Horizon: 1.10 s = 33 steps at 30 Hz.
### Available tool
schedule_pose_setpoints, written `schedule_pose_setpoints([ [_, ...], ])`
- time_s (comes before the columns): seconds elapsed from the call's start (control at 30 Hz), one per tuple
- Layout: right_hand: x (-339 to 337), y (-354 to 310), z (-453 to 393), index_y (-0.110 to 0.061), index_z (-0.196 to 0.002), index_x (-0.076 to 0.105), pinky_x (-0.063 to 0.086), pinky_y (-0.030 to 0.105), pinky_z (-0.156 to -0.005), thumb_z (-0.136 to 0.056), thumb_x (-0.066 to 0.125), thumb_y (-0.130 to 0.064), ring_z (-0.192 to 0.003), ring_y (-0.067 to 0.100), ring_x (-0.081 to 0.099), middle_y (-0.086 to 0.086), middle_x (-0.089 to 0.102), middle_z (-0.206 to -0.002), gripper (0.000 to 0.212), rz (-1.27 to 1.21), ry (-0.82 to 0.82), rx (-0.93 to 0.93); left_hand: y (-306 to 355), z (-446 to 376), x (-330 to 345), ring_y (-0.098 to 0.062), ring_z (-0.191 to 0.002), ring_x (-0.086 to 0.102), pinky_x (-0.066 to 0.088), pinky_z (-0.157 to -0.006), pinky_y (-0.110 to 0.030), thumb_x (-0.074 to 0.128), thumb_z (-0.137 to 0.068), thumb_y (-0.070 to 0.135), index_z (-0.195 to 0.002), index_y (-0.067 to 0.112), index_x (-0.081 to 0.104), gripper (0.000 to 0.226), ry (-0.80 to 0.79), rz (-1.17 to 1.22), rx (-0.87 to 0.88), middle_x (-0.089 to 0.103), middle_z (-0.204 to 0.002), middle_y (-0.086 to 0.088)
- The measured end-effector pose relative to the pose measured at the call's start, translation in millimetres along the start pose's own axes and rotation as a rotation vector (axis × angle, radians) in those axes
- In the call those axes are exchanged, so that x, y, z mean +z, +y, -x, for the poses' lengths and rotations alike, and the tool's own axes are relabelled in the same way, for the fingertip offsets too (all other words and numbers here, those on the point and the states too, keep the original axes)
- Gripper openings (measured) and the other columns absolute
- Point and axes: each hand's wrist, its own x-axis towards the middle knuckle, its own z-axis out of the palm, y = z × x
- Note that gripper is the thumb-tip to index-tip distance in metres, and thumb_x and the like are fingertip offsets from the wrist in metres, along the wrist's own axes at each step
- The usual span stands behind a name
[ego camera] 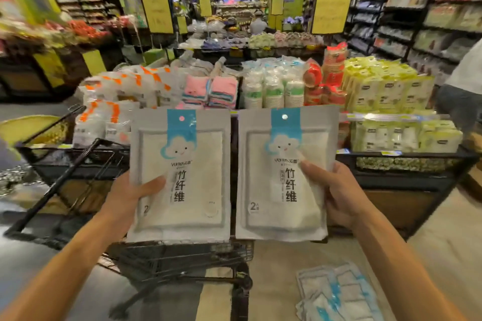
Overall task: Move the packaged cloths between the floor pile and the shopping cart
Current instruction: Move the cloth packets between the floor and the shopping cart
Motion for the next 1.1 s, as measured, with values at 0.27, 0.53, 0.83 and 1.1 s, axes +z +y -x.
schedule_pose_setpoints([
  [0.27, 140.2, 55.7, -62.1, -0.001, -0.125, 0.068, 0.054, 0.06, -0.1, -0.093, 0.069, -0.012, -0.113, 0.042, 0.071, 0.022, 0.074, -0.12, 0.035, 0.022, -0.106, 0.091, -5.7, -6.1, -154.0, -0.032, -0.102, 0.074, 0.059, -0.086, -0.049, 0.094, -0.056, 0.041, -0.107, 0.018, 0.077, 0.059, 0.177, 0.027, 0.0, 0.077, -0.11, -0.009],
  [0.53, 210.1, 97.1, -128.2, 0.001, -0.13, 0.065, 0.055, 0.061, -0.098, -0.09, 0.072, -0.013, -0.113, 0.041, 0.071, 0.023, 0.072, -0.124, 0.043, 0.052, -0.176, 0.167, -27.5, -30.2, -228.2, -0.028, -0.102, 0.074, 0.059, -0.084, -0.047, 0.095, -0.049, 0.046, -0.112, 0.019, 0.075, 0.072, 0.255, 0.04, -0.043, 0.076, -0.114, -0.007],
  [0.83, 218.8, 129.1, -224.6, -0.001, -0.126, 0.068, 0.056, 0.058, -0.098, -0.092, 0.068, -0.01, -0.115, 0.04, 0.07, 0.02, 0.074, -0.121, 0.035, 0.053, -0.157, 0.201, -52.1, -101.1, -236.2, -0.039, -0.105, 0.072, 0.06, -0.086, -0.055, 0.096, -0.056, 0.032, -0.123, 0.005, 0.068, 0.078, 0.251, 0.064, -0.148, 0.075, -0.115, -0.018],
  [1.1, 191.8, 159.9, -310.4, -0.001, -0.124, 0.067, 0.065, 0.041, -0.077, -0.092, 0.066, -0.01, -0.104, 0.033, 0.076, 0.019, 0.075, -0.118, 0.034, 0.029, -0.141, 0.294, -91.9, -190.7, -226.5, -0.042, -0.105, 0.071, 0.053, -0.095, -0.06, 0.087, -0.067, 0.013, -0.121, 0.0, 0.068, 0.059, 0.365, 0.082, -0.273, 0.074, -0.112, -0.02],
])
